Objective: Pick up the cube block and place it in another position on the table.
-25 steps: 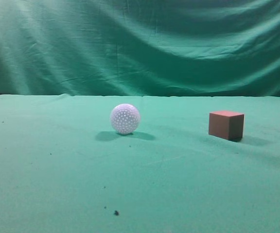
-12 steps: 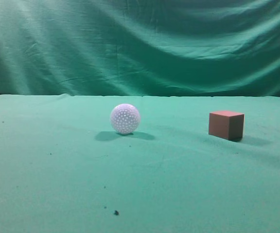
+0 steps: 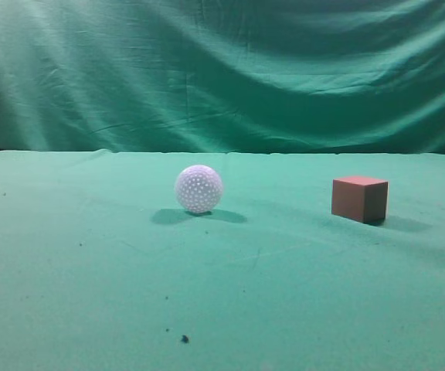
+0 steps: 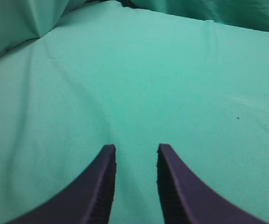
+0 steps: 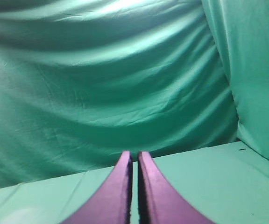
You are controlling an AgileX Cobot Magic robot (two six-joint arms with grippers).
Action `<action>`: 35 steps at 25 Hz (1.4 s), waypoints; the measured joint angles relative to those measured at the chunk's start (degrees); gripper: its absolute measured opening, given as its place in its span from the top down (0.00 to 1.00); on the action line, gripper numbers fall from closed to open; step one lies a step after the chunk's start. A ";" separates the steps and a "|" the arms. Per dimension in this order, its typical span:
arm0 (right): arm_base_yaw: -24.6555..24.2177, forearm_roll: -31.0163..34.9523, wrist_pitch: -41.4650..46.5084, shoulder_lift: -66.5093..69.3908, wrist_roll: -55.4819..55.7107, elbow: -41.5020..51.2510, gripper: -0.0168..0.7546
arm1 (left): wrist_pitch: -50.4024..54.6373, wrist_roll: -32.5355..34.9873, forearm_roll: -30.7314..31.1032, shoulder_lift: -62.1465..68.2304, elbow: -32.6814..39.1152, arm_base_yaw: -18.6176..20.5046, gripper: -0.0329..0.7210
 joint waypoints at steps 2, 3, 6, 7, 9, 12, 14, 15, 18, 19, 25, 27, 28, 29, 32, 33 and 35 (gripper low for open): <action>0.00 -0.94 2.56 4.24 -1.62 -3.58 0.98 | 0.00 0.00 0.00 0.00 0.00 0.00 0.64; 0.00 -1.09 3.55 6.62 -1.90 -4.93 0.98 | 0.00 0.00 0.00 0.00 0.00 0.00 0.64; 0.00 -1.09 4.89 12.58 -2.31 -6.67 0.98 | 0.00 0.00 0.00 0.00 0.00 0.00 0.64; 0.00 -1.09 5.15 14.22 -2.40 -6.77 0.98 | 0.00 0.00 0.00 0.00 0.00 0.00 0.64; 0.00 -1.09 5.25 16.69 -2.53 -6.89 0.98 | 0.00 0.00 0.00 0.00 0.00 0.00 0.64; 0.00 -2.05 10.06 20.27 -4.82 -9.16 0.98 | 0.00 0.00 0.00 0.00 0.00 0.00 0.64; 0.00 -3.97 19.73 24.00 -10.74 -13.77 0.98 | 0.00 0.00 0.00 0.00 0.00 0.00 0.64; 0.00 -5.06 25.67 26.66 -13.52 -16.71 0.98 | 0.00 0.00 0.00 0.00 0.00 0.00 0.64; 0.00 -8.96 38.83 35.00 -14.01 -24.56 0.98 | 0.00 0.00 0.00 0.00 0.00 0.00 0.64; 0.00 -9.69 41.33 37.68 -12.50 -26.91 0.98 | 0.00 0.00 0.00 0.00 0.00 0.00 0.64; 7.36 -10.63 44.07 48.63 -7.38 -33.34 0.98 | 0.00 0.00 0.00 0.00 0.00 0.00 0.64; 12.14 -11.27 44.47 51.93 -6.59 -34.14 0.98 | 0.00 0.00 0.00 0.00 0.00 0.00 0.64; 14.08 -12.23 44.57 53.83 -5.14 -34.59 0.98 | 0.00 0.00 0.00 0.00 0.00 0.00 0.64; 16.24 -13.53 44.68 55.82 -2.66 -35.20 0.98 | 0.00 0.00 0.00 0.00 0.00 0.00 0.64; 21.22 -21.06 45.34 61.74 6.49 -37.91 0.98 | 0.00 0.00 0.00 0.00 0.00 0.00 0.64; 22.61 -23.18 46.15 63.80 9.33 -39.16 0.98 | 0.00 0.00 0.00 0.00 0.00 0.00 0.64; 24.59 -26.83 47.99 67.46 12.19 -41.75 0.98 | 0.00 0.00 0.00 0.00 0.00 0.00 0.64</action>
